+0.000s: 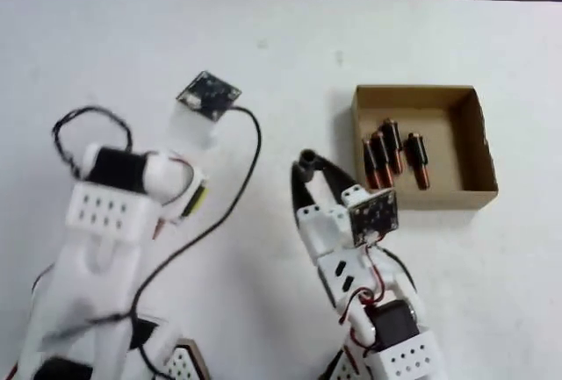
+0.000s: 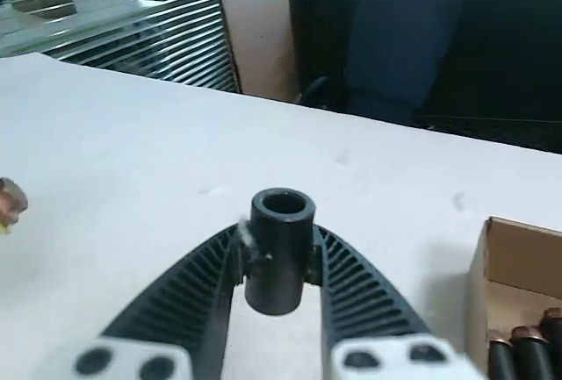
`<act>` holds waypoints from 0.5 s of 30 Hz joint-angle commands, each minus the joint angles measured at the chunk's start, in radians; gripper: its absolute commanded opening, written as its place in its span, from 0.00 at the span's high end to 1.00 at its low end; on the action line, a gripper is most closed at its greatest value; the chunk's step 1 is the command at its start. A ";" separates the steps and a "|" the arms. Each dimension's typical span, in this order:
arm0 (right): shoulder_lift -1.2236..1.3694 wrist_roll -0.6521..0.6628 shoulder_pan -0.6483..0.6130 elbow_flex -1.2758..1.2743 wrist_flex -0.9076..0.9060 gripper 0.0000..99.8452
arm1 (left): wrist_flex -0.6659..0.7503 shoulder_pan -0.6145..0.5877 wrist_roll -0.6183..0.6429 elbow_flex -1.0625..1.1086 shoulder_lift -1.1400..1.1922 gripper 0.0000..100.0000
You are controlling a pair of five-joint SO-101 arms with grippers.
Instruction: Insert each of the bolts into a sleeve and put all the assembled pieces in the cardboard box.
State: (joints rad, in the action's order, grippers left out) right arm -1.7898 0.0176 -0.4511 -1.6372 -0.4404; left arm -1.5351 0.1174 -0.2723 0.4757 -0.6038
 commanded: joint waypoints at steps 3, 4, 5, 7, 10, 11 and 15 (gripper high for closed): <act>-0.012 -0.003 -0.071 -0.009 0.030 0.98 | 0.041 0.001 0.008 -0.002 -0.229 0.98; -0.012 -0.003 -0.074 -0.011 0.028 0.98 | 0.066 0.001 0.008 0.002 -0.262 0.98; -0.012 -0.003 -0.076 -0.011 0.027 0.98 | 0.097 0.001 0.008 0.003 -0.294 0.98; -0.012 -0.005 -0.097 -0.014 0.027 0.98 | 0.155 0.002 0.009 0.003 -0.344 0.98; -0.012 -0.005 -0.162 -0.031 0.030 0.98 | 0.236 0.002 0.011 0.003 -0.390 0.98; -0.012 -0.005 -0.185 -0.031 0.030 0.98 | 0.255 0.002 0.012 0.003 -0.398 0.98; -0.012 -0.005 -0.234 -0.032 0.042 0.98 | 0.339 0.056 0.135 0.003 -0.407 0.98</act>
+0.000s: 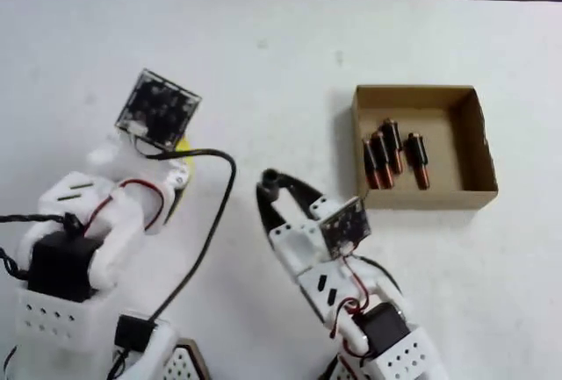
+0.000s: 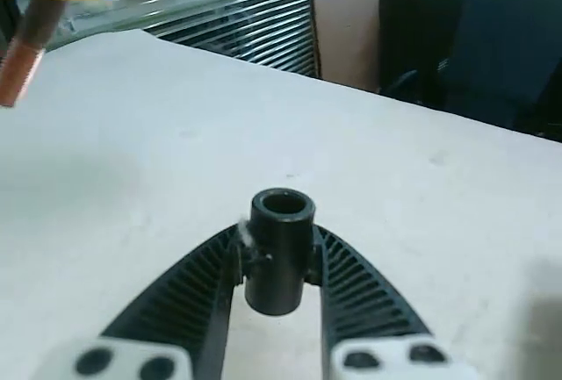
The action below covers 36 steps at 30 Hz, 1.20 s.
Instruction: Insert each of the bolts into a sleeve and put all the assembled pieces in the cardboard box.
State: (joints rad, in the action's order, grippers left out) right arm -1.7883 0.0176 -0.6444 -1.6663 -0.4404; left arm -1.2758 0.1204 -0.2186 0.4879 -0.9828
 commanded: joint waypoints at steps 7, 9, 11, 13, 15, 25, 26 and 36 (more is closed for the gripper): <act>-0.013 -0.005 -0.042 -0.008 0.051 0.98 | 0.247 0.246 0.152 -0.008 -0.024 0.98; -0.013 -0.005 -0.042 -0.008 0.051 0.98 | 0.305 0.263 0.153 0.014 -0.031 0.98; -0.013 -0.005 -0.042 -0.008 0.056 0.98 | 0.376 0.278 0.166 0.058 -0.031 0.98; -0.013 -0.005 -0.039 -0.008 0.082 0.98 | 0.439 0.294 0.235 0.121 -0.031 0.98; -0.013 -0.005 -0.036 -0.009 0.091 0.98 | 0.499 0.302 0.325 0.176 -0.033 0.98; -0.013 -0.005 -0.036 -0.023 0.091 0.98 | 0.772 0.305 0.391 0.407 -0.254 0.98; -0.013 -0.005 -0.036 -0.023 0.091 0.98 | 0.778 0.306 0.393 0.428 -0.280 0.98; -0.013 -0.005 -0.036 -0.023 0.087 0.98 | 0.781 0.369 0.387 0.609 -0.472 0.98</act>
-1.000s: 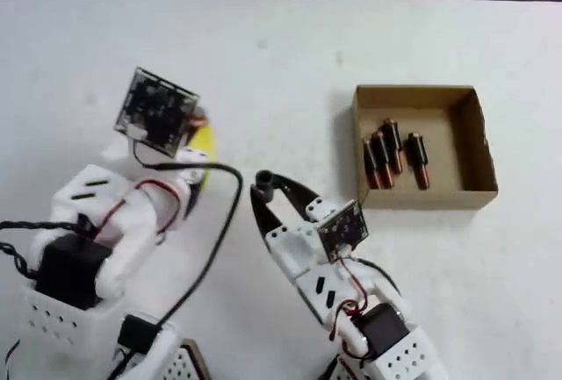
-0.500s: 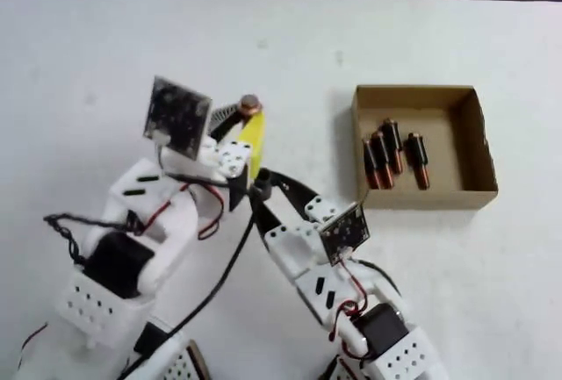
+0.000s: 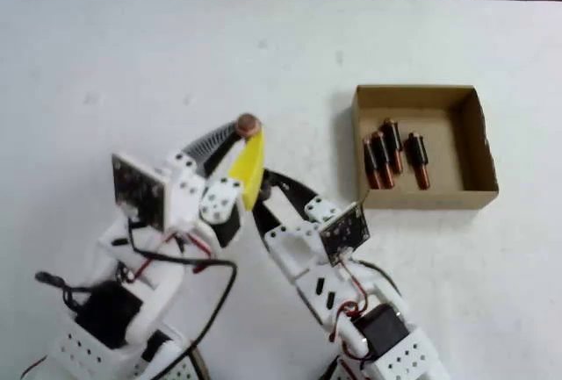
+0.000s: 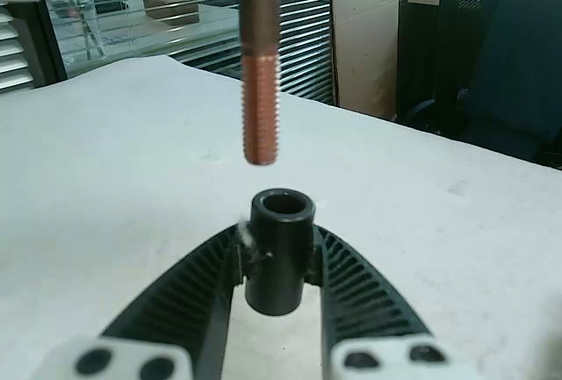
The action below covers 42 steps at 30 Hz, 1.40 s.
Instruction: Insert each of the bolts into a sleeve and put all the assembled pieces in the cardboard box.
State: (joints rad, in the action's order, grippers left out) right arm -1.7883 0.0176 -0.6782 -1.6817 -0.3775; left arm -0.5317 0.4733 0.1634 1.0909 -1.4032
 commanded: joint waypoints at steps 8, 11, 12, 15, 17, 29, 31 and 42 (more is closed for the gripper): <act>-0.013 -0.005 -0.002 -0.008 0.024 0.98 | 0.041 0.016 0.005 0.044 -0.076 0.98; -0.013 -0.003 -0.002 -0.008 0.027 0.98 | 0.072 0.016 0.005 0.046 -0.074 0.98; -0.013 -0.002 -0.002 -0.008 0.030 0.98 | 0.081 0.016 0.005 0.046 -0.074 0.98; -0.013 0.094 -0.007 -0.008 0.031 0.98 | 0.095 0.018 0.005 0.046 -0.074 0.98; -0.015 0.112 -0.007 -0.008 0.033 0.98 | 0.095 0.018 0.005 0.046 -0.073 0.98; -0.015 0.095 -0.004 -0.008 0.033 0.98 | 0.178 0.018 -0.021 0.140 -0.074 0.98; -0.015 0.095 -0.004 -0.008 0.031 0.98 | 0.189 0.015 -0.040 0.153 -0.074 0.98; -0.015 0.095 -0.004 -0.008 0.031 0.98 | 0.189 0.019 -0.038 0.236 -0.079 0.98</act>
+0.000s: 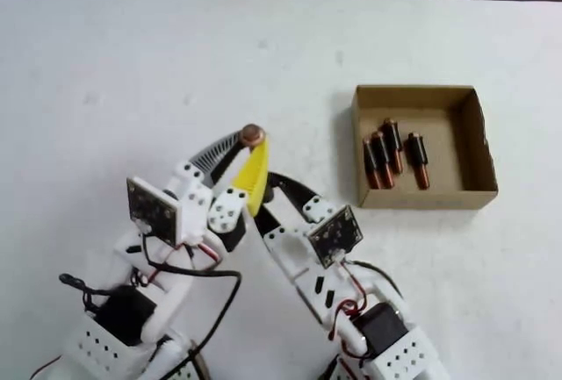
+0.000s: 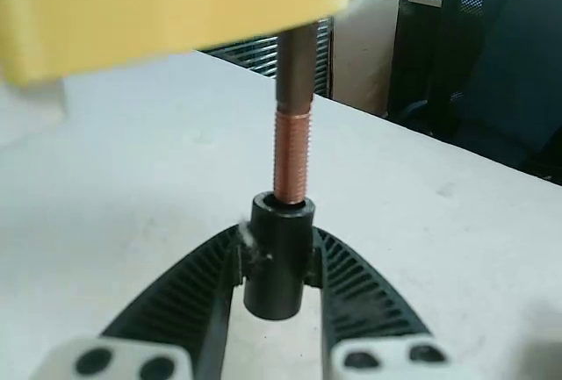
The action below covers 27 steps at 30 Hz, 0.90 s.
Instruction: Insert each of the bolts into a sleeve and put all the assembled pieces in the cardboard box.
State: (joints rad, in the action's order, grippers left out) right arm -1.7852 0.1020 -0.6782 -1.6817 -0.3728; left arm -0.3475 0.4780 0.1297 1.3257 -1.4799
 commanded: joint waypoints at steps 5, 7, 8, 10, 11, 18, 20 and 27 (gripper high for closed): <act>-0.018 0.011 -0.004 -0.008 0.027 0.98 | 0.003 0.018 -0.003 -0.002 -0.002 0.98; -0.018 0.011 -0.004 -0.008 0.027 0.98 | 0.002 0.036 -0.003 -0.005 -0.002 0.98; -0.018 0.011 -0.004 -0.008 0.027 0.98 | 0.002 0.051 -0.003 -0.005 -0.002 0.98; -0.018 0.011 -0.004 -0.008 0.027 0.98 | 0.002 0.074 -0.003 -0.006 -0.002 0.98; -0.018 0.011 -0.004 -0.008 0.027 0.98 | 0.002 0.079 -0.003 -0.006 -0.002 0.98; -0.018 0.011 -0.002 -0.008 0.027 0.98 | -0.080 0.076 0.051 -0.034 -0.002 0.98; -0.018 0.011 -0.002 -0.008 0.027 0.98 | -0.144 0.074 0.080 -0.052 -0.002 0.98; -0.018 0.011 -0.002 -0.008 0.022 0.98 | -0.183 0.005 0.083 -0.029 -0.002 0.98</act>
State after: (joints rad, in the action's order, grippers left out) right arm -1.7883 0.1020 -0.6813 -1.6817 -0.3713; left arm -0.5224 0.5102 0.2002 1.3303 -1.4615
